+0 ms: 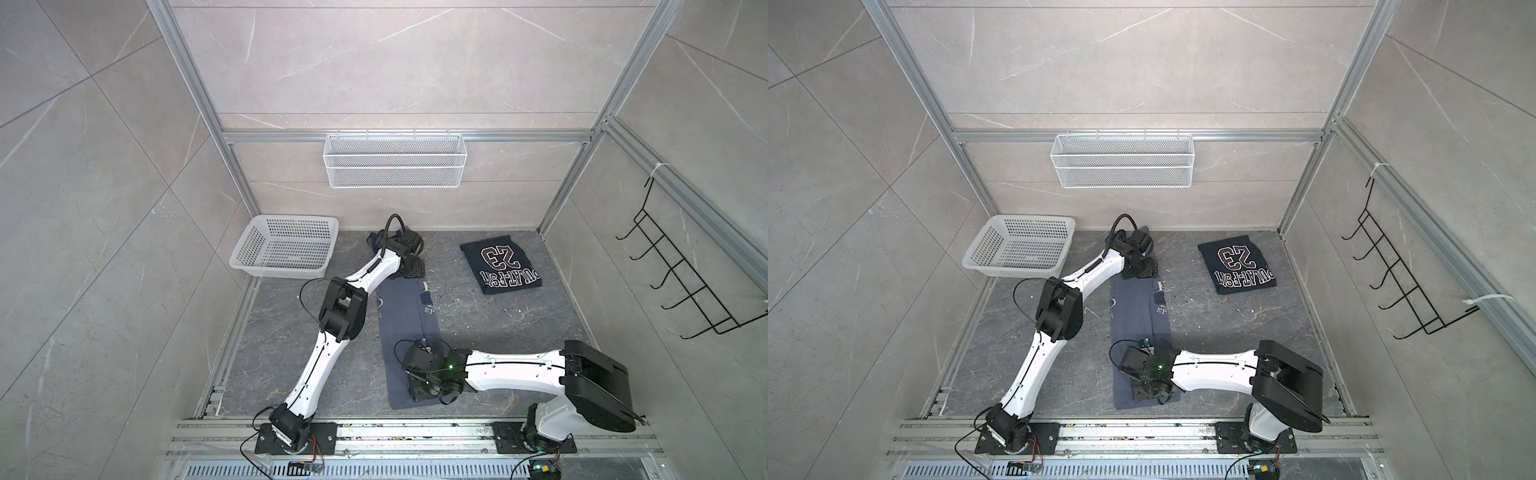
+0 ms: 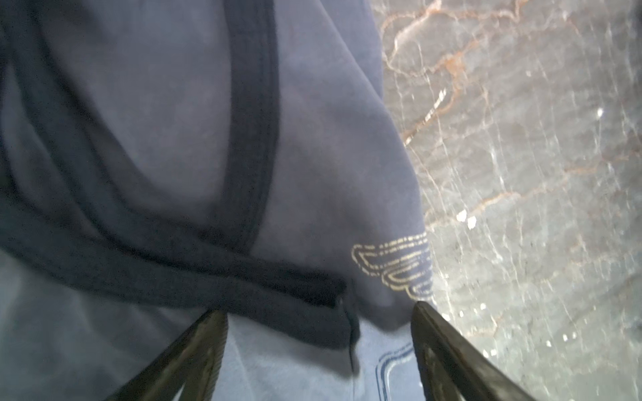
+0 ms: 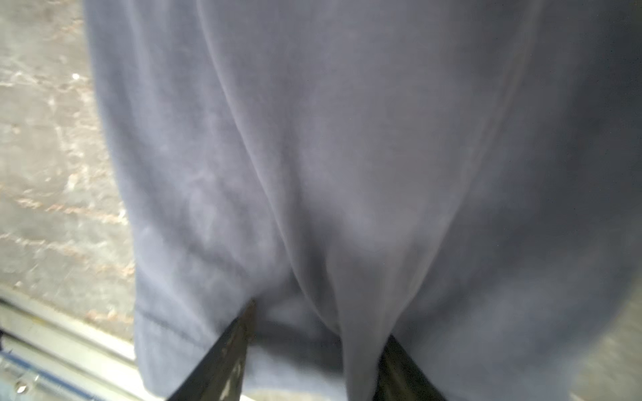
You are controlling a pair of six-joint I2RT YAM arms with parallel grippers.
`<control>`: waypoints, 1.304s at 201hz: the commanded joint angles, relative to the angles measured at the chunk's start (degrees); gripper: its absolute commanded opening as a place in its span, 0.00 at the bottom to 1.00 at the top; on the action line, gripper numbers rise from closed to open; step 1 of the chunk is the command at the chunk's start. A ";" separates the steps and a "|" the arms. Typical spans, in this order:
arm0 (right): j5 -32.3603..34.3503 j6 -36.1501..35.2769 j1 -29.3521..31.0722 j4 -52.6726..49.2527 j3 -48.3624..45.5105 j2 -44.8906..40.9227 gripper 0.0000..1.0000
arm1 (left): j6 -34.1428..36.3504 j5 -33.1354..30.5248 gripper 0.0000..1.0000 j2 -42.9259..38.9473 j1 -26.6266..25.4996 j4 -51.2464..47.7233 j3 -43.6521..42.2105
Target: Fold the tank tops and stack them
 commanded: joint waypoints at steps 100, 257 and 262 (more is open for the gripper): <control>-10.43 -10.04 -24.47 -7.00 -8.94 -24.06 0.66 | -14.20 1.88 0.92 -62.53 -1.39 10.34 -63.28; -25.53 -3.46 -27.57 11.86 -28.00 -22.98 0.56 | -48.71 2.38 0.78 -80.00 -34.18 30.96 -107.55; -25.72 -3.12 -27.49 12.49 -28.40 -22.63 0.55 | -48.82 2.67 0.76 -79.19 -34.36 31.97 -107.58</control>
